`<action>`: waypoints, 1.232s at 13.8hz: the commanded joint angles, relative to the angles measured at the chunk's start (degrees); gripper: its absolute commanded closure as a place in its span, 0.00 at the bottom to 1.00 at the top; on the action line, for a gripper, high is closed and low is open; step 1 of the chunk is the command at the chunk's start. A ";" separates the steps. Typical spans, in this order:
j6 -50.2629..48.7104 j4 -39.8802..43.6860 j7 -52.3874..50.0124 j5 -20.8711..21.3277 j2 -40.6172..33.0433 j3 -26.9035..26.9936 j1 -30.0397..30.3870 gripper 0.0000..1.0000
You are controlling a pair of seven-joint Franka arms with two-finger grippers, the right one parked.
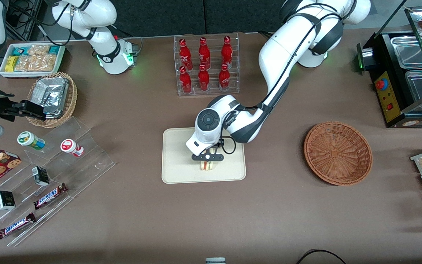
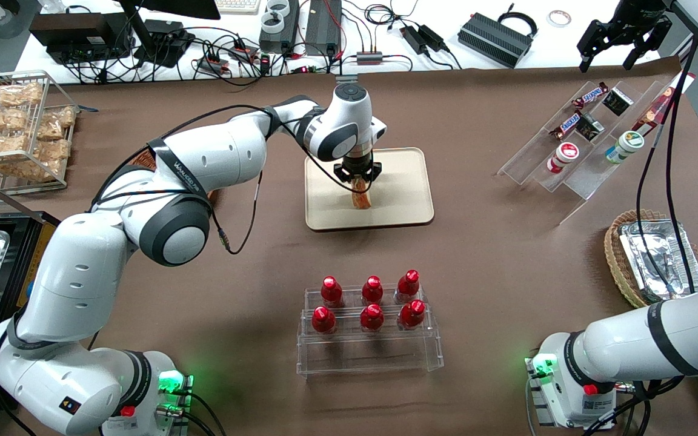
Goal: Place sandwich from basket to tray
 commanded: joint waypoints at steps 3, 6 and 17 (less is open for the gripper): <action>-6.01 1.91 -1.09 -0.22 -5.59 -0.16 4.06 0.00; -14.02 -1.67 1.36 -2.23 -13.14 -0.34 9.33 0.00; -6.66 -45.34 32.36 -3.38 -48.82 -0.25 34.99 0.01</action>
